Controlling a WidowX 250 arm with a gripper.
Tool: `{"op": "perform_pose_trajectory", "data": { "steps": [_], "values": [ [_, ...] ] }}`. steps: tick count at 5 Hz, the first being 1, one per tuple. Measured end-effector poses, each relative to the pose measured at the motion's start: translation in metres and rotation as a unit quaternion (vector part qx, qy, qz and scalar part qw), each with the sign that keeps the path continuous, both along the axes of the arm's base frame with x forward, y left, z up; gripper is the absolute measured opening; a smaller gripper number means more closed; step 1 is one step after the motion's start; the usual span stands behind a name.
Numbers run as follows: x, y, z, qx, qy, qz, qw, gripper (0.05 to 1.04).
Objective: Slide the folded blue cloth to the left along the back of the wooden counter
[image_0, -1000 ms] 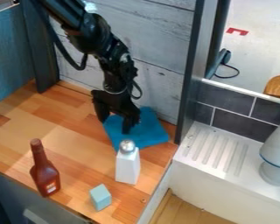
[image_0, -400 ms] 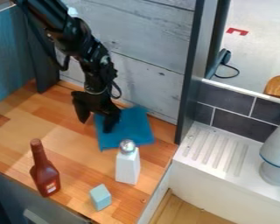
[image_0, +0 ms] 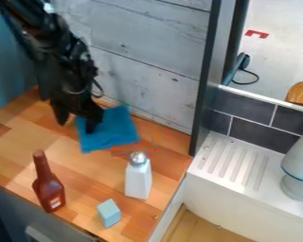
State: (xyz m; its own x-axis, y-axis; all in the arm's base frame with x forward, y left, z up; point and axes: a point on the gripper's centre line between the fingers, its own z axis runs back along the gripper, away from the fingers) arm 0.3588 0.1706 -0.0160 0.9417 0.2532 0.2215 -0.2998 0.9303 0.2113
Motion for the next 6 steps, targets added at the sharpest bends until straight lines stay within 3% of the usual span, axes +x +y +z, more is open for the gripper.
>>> {"op": "perform_pose_trajectory", "data": {
  "steps": [2,4,5,6],
  "values": [
    [-0.004,0.043,-0.003,0.0,-0.001,0.046,0.9989,1.003],
    [-0.006,0.042,-0.002,-0.008,-0.002,0.045,0.999,1.003],
    [-0.016,0.035,0.009,-0.015,-0.002,0.045,0.9989,1.003],
    [-0.019,0.026,0.066,-0.01,-0.06,0.039,0.9974,1.003]
  ]
}}
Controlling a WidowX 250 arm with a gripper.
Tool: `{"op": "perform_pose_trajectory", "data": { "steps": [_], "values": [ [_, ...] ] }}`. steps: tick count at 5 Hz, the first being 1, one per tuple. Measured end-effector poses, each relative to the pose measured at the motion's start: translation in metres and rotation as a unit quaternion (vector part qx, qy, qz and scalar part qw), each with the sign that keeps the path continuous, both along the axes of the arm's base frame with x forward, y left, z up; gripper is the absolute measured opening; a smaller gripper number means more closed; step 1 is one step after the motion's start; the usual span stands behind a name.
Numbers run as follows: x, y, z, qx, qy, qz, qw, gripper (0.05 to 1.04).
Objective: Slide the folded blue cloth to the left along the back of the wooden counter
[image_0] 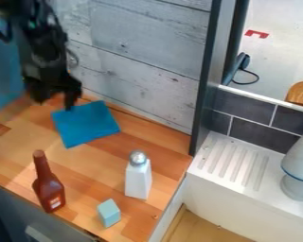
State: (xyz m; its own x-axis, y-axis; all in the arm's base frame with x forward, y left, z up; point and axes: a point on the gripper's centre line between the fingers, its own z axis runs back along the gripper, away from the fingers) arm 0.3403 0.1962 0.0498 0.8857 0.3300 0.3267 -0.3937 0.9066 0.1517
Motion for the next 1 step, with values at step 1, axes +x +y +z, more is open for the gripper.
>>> {"op": "perform_pose_trajectory", "data": {
  "steps": [1],
  "values": [
    [-0.0267,-0.0277,0.057,-0.003,-0.064,-0.001,0.9979,1.003]
  ]
}}
